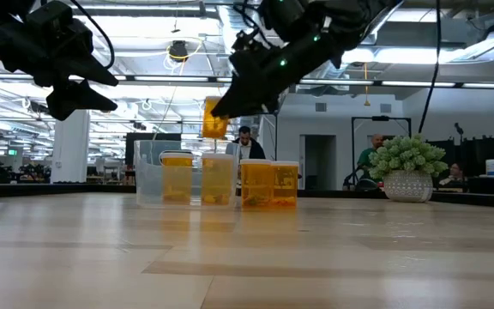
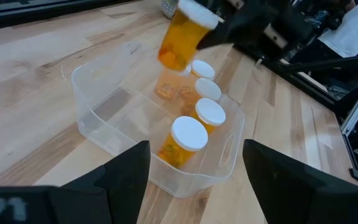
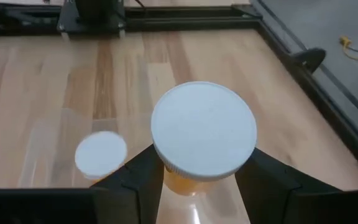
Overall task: Pick and place pill bottles into a basket
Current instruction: Put the orange pill bottle into the transparent container
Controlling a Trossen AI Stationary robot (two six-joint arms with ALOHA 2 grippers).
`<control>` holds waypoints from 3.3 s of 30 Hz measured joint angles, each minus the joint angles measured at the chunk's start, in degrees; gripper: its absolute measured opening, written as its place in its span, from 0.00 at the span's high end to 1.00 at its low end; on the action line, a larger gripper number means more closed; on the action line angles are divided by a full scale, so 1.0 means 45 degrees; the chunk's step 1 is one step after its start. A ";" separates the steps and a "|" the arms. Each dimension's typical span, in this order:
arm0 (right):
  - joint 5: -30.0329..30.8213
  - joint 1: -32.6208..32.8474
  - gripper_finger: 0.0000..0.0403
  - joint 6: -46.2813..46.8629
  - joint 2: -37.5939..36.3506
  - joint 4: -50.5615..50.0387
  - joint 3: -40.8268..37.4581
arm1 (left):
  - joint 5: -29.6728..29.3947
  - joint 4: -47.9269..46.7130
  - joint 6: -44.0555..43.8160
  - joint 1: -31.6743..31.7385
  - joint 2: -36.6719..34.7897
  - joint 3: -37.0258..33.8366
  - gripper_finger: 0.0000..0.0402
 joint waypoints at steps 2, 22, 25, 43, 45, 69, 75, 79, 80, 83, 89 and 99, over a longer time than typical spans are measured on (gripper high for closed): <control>0.0008 0.0090 0.58 0.0086 0.0243 0.0028 0.0000 | -0.0001 0.0000 0.0005 0.0001 0.0000 0.0000 0.39; -0.0015 0.0438 0.58 0.0558 0.1761 0.0961 -0.0005 | 0.0008 0.0005 0.0073 0.0003 0.0000 0.0000 0.39; -0.0015 0.0438 0.58 0.0553 0.1761 0.0941 -0.0005 | 0.0013 0.0010 0.0068 -0.0001 0.0000 0.0000 0.39; -0.0007 0.0871 0.58 0.0850 0.1761 0.0567 -0.0005 | 0.0047 0.0010 -0.0020 0.0003 0.0000 0.0000 0.39; -0.0009 0.0855 0.58 0.0850 0.1761 0.0557 -0.0005 | 0.0047 0.0010 -0.0019 0.0001 0.0000 0.0000 0.39; 0.0010 0.0459 0.58 0.0612 0.1761 0.0427 -0.0005 | 0.0052 0.0792 -0.0006 -0.0001 0.0001 0.0000 0.39; -0.0011 0.0266 0.58 0.0316 0.1761 0.0128 -0.0005 | 0.0052 0.0792 -0.0005 0.0003 0.0001 0.0000 0.39; -0.0066 0.0239 0.58 0.0099 0.1733 -0.0125 0.0000 | 0.0054 0.0789 0.0000 -0.0001 0.0005 0.0000 0.39; -0.0063 0.0239 0.58 0.0013 0.1727 -0.0150 0.0000 | 0.0059 0.0790 0.0000 -0.0001 0.0002 0.0000 0.39; -0.0068 0.0239 0.58 -0.0014 0.1727 -0.0140 0.0005 | 0.0062 0.0787 0.0000 -0.0001 0.0005 0.0000 0.39; -0.0076 0.0244 0.58 -0.0014 0.1727 -0.0128 0.0005 | 0.0068 0.0782 0.0280 -0.0001 0.0004 0.0000 0.39; -0.0610 0.0239 0.58 -0.0014 0.1727 -0.0249 0.0005 | 0.0067 0.0782 0.0272 0.0003 0.0002 0.0000 0.39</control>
